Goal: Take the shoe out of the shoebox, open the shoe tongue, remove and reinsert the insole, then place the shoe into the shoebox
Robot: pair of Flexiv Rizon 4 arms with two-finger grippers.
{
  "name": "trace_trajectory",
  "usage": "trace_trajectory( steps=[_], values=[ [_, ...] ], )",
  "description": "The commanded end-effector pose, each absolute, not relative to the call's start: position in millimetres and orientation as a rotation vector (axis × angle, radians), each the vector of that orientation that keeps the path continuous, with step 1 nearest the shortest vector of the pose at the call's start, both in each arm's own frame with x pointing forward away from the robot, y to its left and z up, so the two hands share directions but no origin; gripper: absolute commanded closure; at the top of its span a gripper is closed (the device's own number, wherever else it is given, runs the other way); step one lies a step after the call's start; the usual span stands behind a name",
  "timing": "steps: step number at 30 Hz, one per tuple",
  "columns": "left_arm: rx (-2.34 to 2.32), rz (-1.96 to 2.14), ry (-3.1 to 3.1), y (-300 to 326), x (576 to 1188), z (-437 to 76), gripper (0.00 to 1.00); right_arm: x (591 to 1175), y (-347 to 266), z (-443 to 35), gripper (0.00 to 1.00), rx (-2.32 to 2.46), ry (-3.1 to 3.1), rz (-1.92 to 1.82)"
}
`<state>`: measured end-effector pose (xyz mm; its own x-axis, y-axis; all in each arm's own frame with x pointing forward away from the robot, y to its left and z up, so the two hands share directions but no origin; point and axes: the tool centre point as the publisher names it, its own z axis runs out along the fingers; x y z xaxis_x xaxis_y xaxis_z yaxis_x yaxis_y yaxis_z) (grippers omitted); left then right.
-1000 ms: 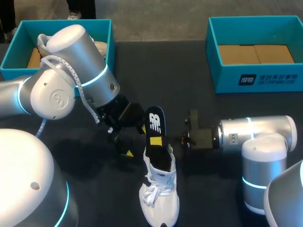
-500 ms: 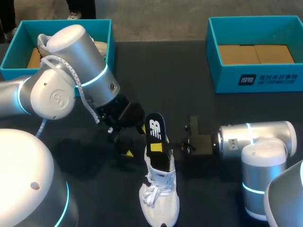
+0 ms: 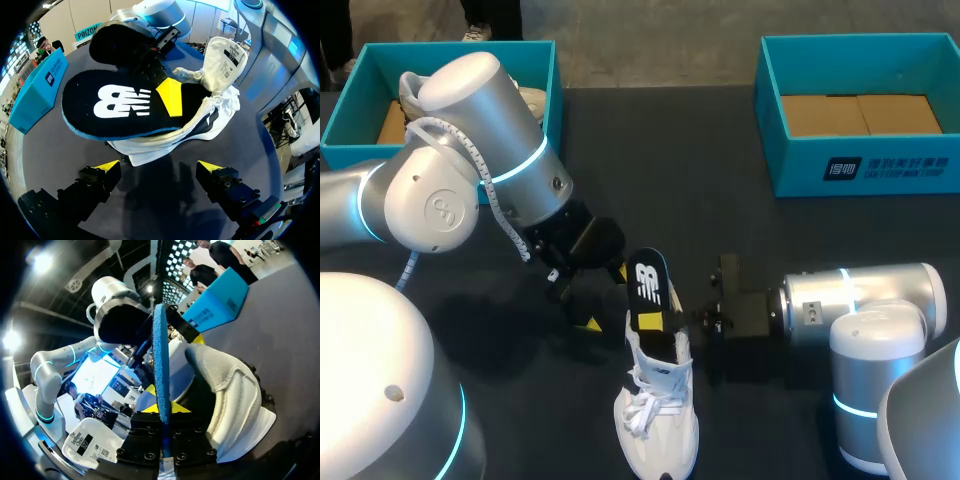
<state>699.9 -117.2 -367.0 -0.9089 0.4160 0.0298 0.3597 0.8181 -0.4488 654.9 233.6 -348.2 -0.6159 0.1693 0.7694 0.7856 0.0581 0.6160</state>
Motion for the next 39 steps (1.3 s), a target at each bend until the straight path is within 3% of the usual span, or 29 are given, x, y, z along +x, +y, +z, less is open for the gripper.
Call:
trace_trajectory(
  steps=[1,4,10,16,18,20,39],
  values=[
    [-0.616,0.669,-2.877,-116.8,698.9,-367.0,0.0,652.1,234.9,-341.6,0.71,-0.946,-1.846,-1.611],
    [-0.616,0.669,-2.877,-116.8,698.9,-367.0,0.0,653.9,236.5,-335.2,0.64,-0.935,-1.86,-1.62],
    [-0.616,0.669,-2.877,-116.8,698.9,-367.0,0.0,660.5,236.5,-327.5,0.64,-0.925,-1.875,-1.636],
    [-0.616,0.669,-2.877,-116.8,698.9,-367.0,0.0,671.6,234.1,-326.8,0.75,-0.934,-1.863,-1.653],
    [-0.616,0.669,-2.877,-116.8,698.9,-367.0,0.0,674.3,233.9,-326.7,0.84,-0.943,-1.86,-1.655],
    [-0.616,0.669,-2.877,-116.8,698.9,-367.0,0.0,677.0,233.3,-327.5,1.0,-0.95,-1.854,-1.655],
    [-0.616,0.669,-2.877,-116.8,698.9,-367.0,0.0,658.7,226.9,-350.2,1.0,-1.038,-1.783,-1.598]
  ],
)
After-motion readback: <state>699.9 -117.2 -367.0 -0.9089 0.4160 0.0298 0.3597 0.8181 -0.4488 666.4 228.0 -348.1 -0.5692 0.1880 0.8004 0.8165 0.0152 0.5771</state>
